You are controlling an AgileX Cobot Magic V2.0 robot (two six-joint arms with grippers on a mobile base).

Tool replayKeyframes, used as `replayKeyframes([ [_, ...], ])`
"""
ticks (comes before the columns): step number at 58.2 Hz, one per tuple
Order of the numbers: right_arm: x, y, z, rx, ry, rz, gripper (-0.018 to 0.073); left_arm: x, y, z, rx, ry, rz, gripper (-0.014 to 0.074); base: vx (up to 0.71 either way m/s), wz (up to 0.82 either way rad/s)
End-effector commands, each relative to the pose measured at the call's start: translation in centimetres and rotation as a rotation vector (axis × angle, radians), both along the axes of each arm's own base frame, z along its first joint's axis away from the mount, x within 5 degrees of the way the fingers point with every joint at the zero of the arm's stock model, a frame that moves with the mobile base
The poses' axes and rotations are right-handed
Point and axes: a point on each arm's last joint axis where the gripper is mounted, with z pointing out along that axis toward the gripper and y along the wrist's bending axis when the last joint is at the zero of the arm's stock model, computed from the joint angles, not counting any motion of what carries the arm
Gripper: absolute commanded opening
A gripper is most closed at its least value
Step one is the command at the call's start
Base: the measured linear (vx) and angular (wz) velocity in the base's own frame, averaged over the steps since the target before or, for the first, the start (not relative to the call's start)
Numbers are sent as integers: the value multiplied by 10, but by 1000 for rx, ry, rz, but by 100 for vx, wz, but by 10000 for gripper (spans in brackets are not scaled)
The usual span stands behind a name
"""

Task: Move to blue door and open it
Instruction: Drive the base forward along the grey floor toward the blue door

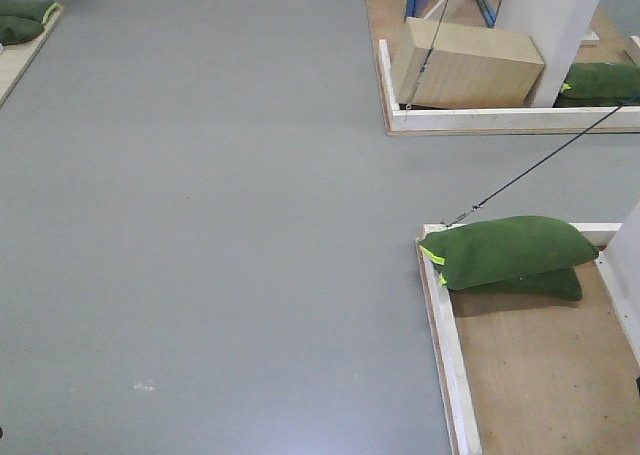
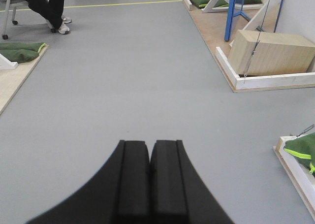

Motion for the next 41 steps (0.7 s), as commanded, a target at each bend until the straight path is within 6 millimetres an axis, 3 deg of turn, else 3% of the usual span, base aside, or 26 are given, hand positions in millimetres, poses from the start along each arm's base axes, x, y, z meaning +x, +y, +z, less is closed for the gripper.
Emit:
replayKeyframes([
  [1, 0, 0, 7, -26, -90, 0, 8, -1, 0, 18, -11, -126, -3, 73, 0, 0],
  [41, 0, 0, 8, -27, -93, -1, 8, -1, 0, 18, -11, -130, -3, 73, 0, 0],
])
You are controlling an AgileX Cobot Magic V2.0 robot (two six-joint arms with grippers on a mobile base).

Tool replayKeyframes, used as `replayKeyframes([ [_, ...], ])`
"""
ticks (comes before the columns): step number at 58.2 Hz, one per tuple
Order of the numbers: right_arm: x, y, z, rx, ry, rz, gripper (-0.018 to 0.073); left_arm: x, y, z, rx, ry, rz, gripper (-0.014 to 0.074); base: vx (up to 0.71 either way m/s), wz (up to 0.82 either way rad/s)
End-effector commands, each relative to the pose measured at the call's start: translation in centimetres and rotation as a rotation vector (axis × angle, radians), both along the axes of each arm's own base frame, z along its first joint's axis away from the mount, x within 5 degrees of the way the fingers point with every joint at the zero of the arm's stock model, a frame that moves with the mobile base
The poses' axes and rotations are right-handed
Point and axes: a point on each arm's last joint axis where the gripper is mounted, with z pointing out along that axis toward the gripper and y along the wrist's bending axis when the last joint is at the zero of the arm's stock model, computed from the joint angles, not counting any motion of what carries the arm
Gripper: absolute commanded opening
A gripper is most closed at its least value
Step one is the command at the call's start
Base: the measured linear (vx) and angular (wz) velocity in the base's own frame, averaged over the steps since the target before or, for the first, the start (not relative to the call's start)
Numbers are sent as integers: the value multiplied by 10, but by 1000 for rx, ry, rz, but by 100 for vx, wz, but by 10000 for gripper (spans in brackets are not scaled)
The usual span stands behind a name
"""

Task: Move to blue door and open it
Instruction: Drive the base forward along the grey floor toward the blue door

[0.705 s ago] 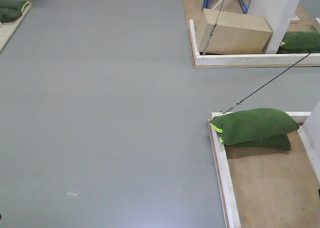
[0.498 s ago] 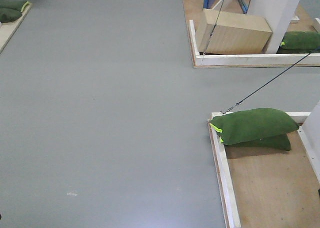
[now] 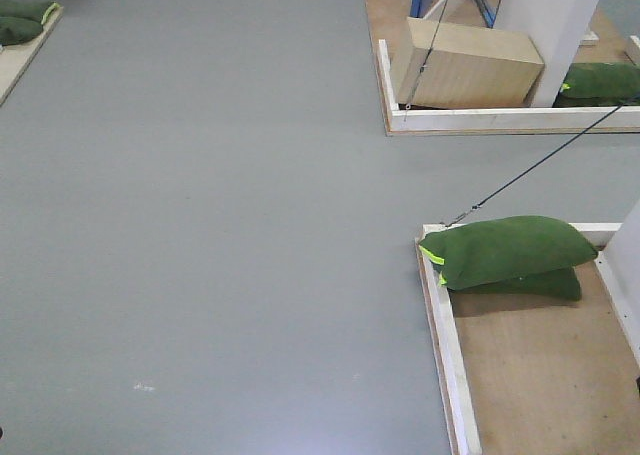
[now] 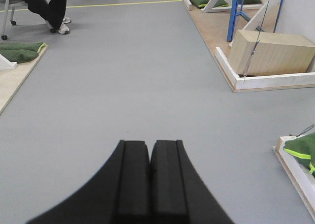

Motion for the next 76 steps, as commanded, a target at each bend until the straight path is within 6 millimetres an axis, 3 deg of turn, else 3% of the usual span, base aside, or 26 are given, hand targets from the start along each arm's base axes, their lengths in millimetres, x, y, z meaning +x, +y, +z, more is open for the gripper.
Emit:
replayKeyframes([
  [1, -1, 0, 8, -28, -99, -1, 8, -1, 0, 18, -11, -130, -3, 73, 0, 0],
  [28, 0, 0, 8, -28, -102, 5, 8, -1, -1, 18, -12, -129, -6, 73, 3, 2],
  [44, 0, 7, 8, -21, -101, 130, 8, -1, -1, 18, -12, -129, -6, 73, 11, 0],
  [76, 0, 3, 8, -25, -100, 62, 8, -1, -2, 18, -13, -128, -31, 73, 14, 10],
])
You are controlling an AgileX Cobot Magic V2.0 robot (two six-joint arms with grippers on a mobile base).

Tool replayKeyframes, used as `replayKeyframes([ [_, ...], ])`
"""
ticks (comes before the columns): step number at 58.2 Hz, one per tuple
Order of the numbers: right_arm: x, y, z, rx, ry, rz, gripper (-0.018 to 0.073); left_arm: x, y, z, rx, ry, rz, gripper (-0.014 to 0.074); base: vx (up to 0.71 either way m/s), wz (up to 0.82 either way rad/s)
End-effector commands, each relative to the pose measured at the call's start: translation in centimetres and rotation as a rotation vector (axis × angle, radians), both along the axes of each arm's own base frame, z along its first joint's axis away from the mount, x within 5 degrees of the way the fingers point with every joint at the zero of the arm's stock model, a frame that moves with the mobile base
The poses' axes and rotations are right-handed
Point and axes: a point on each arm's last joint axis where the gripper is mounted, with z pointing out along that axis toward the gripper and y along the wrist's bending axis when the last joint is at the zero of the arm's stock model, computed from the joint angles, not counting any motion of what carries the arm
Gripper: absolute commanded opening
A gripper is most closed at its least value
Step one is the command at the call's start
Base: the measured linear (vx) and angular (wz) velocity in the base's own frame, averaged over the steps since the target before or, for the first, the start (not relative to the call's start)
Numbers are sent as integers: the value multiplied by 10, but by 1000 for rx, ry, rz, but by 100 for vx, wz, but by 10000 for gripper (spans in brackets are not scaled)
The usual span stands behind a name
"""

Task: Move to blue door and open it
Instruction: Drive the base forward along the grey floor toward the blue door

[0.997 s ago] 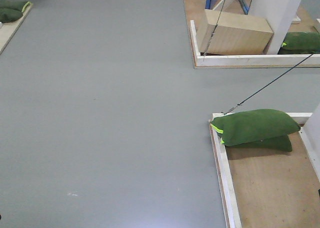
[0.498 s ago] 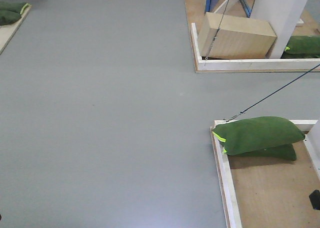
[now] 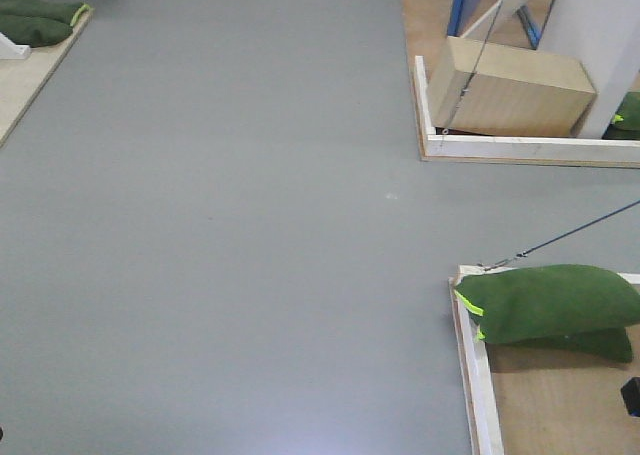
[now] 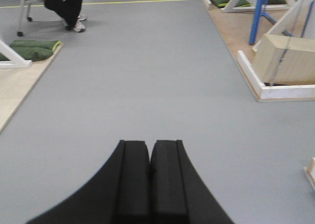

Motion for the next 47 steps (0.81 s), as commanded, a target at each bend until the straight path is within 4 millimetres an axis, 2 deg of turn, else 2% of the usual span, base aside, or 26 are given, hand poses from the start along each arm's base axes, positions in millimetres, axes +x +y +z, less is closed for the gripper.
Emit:
replayKeyframes([
  [1, -1, -2, 8, -20, -102, -42, 8, -1, -2, 18, -14, -133, -35, 73, 14, 35],
  [12, -1, -4, 8, -22, -102, -67, 8, -2, -6, 18, -20, -133, -119, 73, 16, 34],
  [47, -1, -4, 8, -22, -103, -67, 8, -2, -6, 18, -20, -133, -115, 73, 25, 21],
])
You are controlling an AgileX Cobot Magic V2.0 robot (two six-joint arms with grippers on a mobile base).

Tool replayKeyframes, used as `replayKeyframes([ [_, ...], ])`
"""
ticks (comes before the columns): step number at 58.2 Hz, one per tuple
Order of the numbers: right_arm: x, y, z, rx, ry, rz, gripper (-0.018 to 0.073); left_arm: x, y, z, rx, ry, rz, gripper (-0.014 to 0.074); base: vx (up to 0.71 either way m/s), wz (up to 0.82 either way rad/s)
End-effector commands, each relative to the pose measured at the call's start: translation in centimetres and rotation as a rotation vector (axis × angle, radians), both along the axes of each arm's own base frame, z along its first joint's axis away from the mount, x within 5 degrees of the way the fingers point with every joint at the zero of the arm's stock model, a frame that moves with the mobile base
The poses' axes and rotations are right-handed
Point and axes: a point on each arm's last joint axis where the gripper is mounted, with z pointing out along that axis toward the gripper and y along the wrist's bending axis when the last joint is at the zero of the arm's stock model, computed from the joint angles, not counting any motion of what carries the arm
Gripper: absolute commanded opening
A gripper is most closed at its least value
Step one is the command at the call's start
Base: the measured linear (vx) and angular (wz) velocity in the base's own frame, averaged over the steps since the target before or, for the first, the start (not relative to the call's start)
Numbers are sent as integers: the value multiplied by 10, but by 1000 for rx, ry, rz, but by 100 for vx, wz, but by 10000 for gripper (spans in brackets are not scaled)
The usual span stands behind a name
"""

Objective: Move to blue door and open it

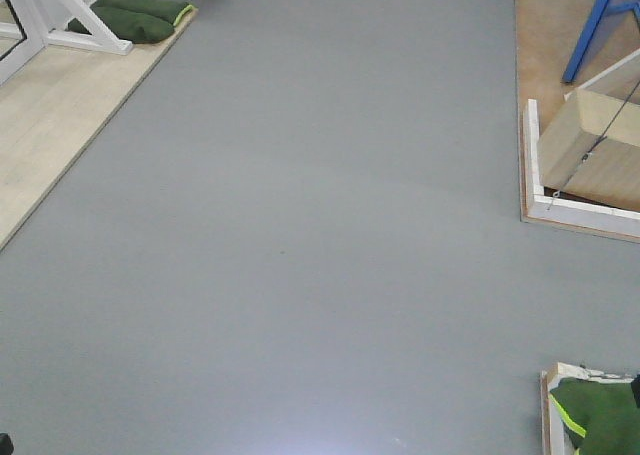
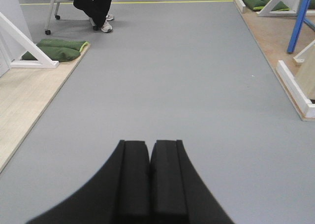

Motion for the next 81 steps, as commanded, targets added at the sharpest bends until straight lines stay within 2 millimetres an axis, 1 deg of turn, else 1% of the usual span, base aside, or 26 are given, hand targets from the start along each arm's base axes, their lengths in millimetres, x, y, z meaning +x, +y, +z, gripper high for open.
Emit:
replayKeyframes([
  [1, -1, 0, 8, -26, -102, -8, 8, -1, -1, 19, -27, -133, -9, 73, 33, 5],
  [58, 0, 1, 9, -24, -103, 15, 8, -1, 0, 18, -25, -129, 9, 73, 40, -16],
  [81, 0, 2, 8, -22, -101, 31, 8, -1, 3, 18, -22, -129, 56, 73, 42, -11],
])
